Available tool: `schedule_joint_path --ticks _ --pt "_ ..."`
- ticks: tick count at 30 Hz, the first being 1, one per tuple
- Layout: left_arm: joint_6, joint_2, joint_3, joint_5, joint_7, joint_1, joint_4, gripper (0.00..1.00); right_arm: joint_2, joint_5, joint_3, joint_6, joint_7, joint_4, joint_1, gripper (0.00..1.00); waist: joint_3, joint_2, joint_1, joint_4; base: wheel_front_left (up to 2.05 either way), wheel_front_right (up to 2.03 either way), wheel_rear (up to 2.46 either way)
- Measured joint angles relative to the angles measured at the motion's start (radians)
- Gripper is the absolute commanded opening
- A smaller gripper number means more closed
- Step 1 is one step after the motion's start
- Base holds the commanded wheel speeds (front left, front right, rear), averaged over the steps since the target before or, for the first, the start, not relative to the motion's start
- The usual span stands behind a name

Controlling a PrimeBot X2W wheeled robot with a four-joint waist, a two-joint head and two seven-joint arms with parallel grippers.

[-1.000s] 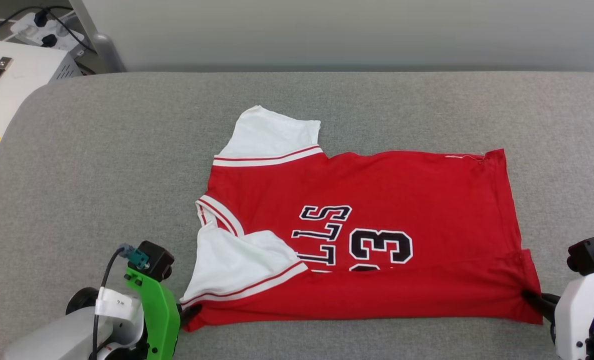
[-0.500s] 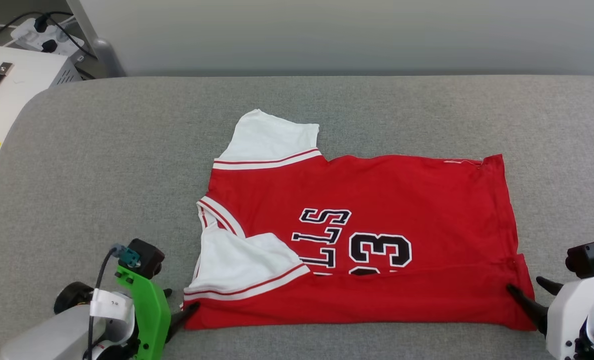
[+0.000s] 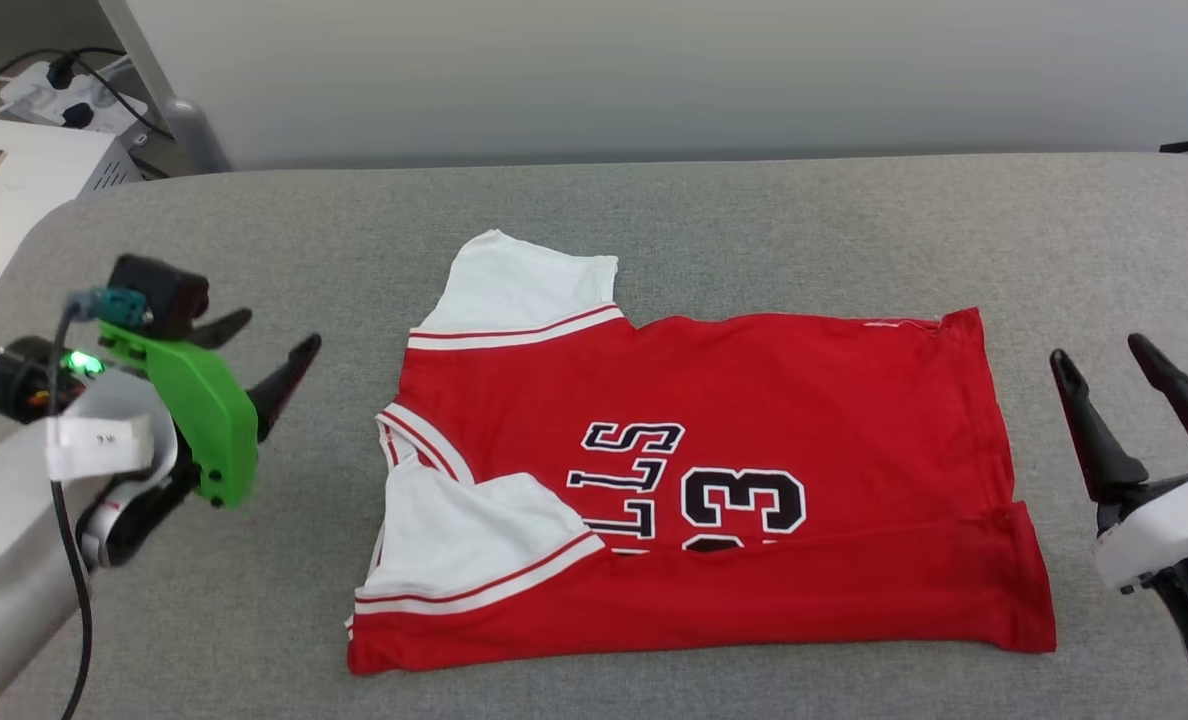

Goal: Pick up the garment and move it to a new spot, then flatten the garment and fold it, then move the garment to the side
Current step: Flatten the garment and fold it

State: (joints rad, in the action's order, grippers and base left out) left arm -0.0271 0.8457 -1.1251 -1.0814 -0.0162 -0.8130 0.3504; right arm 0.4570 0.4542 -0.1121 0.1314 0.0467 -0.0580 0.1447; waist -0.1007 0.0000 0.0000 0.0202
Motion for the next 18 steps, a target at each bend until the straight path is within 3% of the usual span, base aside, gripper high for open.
schedule_joint_path --ticks 6,10,18 --pt "0.003 -0.051 0.034 0.034 0.002 -0.142 0.075 1.0 -0.08 -0.066 0.058 0.0 0.029 0.111 -0.015 1.0 -0.045 0.0 0.0 0.02 0.0 0.0 0.0" --pt "-0.027 -0.078 0.029 0.069 -0.059 -0.257 0.14 1.0 -0.107 -0.085 0.059 0.0 0.027 0.163 -0.021 1.0 -0.091 0.0 0.0 0.04 0.0 0.0 0.0" --pt "-0.081 -0.141 0.031 0.023 -0.317 -0.47 0.277 1.0 -0.135 -0.103 0.044 0.0 0.021 0.213 -0.002 1.0 -0.206 0.0 0.0001 0.086 0.0 0.0 0.0"
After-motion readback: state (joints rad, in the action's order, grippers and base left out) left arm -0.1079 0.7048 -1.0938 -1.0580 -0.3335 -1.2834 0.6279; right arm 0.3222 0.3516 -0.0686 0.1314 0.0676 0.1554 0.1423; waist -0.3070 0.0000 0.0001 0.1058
